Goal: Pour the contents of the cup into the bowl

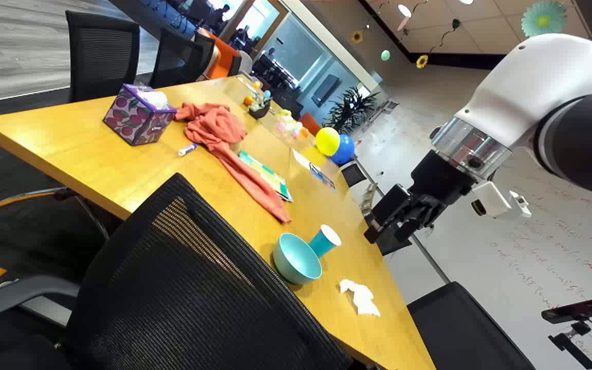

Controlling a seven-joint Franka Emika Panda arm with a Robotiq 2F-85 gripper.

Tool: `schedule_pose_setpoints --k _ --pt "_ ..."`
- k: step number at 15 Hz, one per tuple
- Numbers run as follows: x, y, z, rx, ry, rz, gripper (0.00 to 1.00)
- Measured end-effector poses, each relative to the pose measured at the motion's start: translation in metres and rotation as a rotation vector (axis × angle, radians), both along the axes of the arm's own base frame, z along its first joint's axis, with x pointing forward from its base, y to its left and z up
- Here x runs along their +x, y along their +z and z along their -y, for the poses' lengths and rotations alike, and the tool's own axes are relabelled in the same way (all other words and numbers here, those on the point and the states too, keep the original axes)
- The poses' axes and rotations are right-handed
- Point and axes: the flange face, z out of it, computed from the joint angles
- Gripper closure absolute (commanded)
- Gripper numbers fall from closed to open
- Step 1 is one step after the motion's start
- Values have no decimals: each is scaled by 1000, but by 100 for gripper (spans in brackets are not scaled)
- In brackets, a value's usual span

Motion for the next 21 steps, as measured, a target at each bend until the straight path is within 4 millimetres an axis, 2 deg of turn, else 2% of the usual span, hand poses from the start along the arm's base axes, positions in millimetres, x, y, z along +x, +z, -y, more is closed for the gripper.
schedule_pose_setpoints --k 6,9,12,17,19,21 --pt "0 0 0 0 1 0 0" --pt "10 6 14 26 -47 38 0" --pt "35 21 58 100 -163 124 0" --pt "68 36 160 194 -397 272 0" --pt "76 32 181 206 -480 311 0" --pt "79 27 182 207 -504 310 0"
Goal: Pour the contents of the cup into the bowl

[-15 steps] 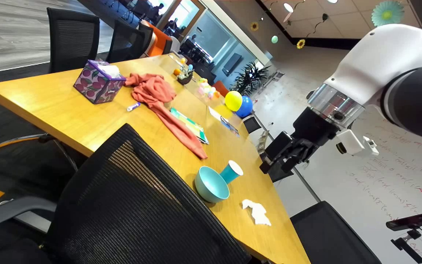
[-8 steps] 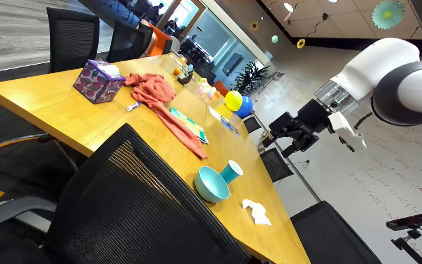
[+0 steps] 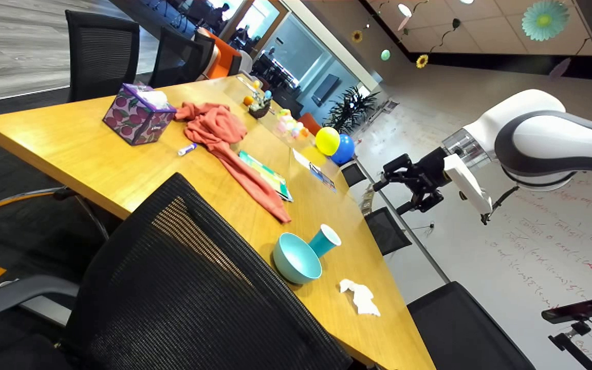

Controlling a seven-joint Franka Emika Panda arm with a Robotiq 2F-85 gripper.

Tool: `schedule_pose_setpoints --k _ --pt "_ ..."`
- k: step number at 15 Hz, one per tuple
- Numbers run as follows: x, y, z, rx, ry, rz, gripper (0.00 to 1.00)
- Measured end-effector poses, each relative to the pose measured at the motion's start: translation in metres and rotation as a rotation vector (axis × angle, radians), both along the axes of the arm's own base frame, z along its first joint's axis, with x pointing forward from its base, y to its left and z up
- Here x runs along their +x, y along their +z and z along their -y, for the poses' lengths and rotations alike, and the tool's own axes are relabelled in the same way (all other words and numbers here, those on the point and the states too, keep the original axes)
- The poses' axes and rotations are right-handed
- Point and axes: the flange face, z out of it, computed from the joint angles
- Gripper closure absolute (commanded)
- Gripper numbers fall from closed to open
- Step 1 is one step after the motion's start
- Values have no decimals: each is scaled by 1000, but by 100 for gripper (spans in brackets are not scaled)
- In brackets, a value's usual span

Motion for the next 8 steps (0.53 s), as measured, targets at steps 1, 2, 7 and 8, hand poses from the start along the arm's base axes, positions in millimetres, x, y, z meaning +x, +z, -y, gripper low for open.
schedule_pose_setpoints --k 1,2,7,8 --pt "0 -1 -2 0 -1 -2 0" --pt "0 -1 -3 0 -2 -1 0" --pt "5 2 15 27 -44 9 0" --pt "10 4 29 52 -74 14 0"
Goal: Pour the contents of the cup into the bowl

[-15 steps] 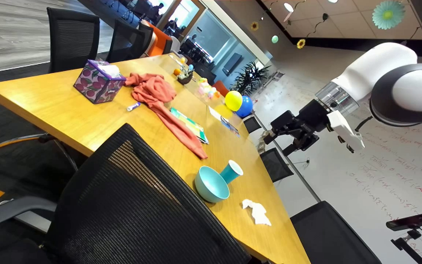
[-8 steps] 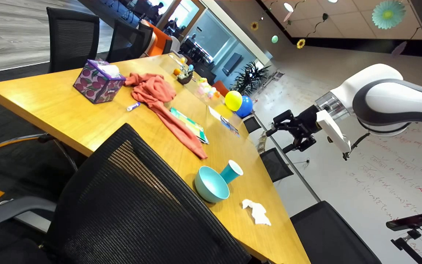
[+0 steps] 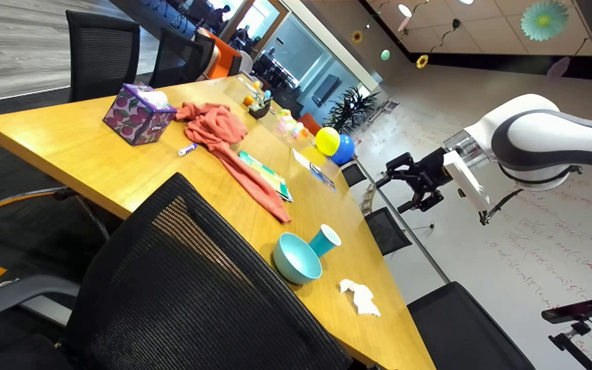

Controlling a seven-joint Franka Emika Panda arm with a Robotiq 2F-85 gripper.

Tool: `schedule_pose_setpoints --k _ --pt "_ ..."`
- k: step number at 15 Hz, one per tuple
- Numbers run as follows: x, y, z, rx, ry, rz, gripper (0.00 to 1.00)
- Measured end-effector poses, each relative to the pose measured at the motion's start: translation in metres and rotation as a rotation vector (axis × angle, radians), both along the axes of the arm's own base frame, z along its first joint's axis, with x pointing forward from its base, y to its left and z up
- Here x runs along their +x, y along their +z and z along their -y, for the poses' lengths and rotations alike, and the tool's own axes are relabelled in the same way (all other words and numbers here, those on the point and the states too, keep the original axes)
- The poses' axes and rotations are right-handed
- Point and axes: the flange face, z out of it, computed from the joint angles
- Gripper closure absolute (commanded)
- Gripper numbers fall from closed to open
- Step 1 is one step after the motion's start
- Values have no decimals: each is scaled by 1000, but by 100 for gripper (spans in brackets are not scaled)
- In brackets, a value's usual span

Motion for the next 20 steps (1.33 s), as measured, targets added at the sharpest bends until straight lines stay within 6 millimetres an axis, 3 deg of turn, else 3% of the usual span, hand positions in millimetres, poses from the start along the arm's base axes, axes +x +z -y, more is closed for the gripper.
schedule_pose_setpoints --k 4,7,14,20 --pt "27 0 76 76 -127 41 0" --pt "52 -18 123 73 -202 42 0" --pt "103 -108 183 80 -314 -65 0" --pt "109 -190 223 110 -434 -141 0"
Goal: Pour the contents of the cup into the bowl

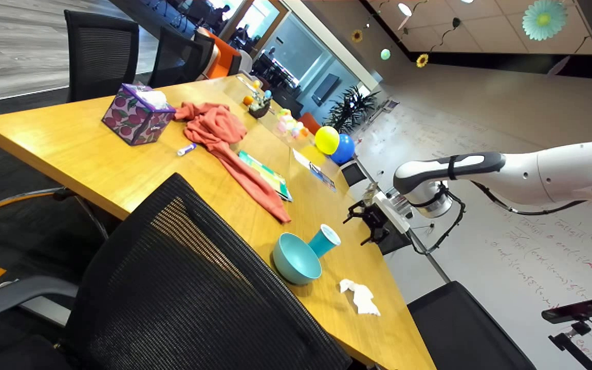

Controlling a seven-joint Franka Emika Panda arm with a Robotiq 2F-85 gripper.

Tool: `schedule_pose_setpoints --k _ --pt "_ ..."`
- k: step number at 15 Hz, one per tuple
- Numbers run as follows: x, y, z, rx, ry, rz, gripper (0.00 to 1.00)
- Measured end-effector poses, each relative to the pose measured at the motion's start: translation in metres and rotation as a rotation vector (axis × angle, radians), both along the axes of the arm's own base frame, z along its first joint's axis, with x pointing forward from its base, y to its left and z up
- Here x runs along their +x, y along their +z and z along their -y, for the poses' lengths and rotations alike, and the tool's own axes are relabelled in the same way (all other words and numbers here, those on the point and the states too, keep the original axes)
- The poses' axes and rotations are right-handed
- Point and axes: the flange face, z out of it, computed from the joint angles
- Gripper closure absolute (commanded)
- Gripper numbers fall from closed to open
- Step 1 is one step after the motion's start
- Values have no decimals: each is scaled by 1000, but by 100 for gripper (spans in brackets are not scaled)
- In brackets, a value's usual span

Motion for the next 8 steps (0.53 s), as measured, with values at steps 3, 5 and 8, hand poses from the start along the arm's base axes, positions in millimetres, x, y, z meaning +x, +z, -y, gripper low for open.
schedule_pose_setpoints --k 3,5,8 --pt "1 -6 2 -1 -7 -9 0" --pt "3 -5 1 -2 -6 -5 0" --pt "4 -6 1 -3 -5 -6 0"
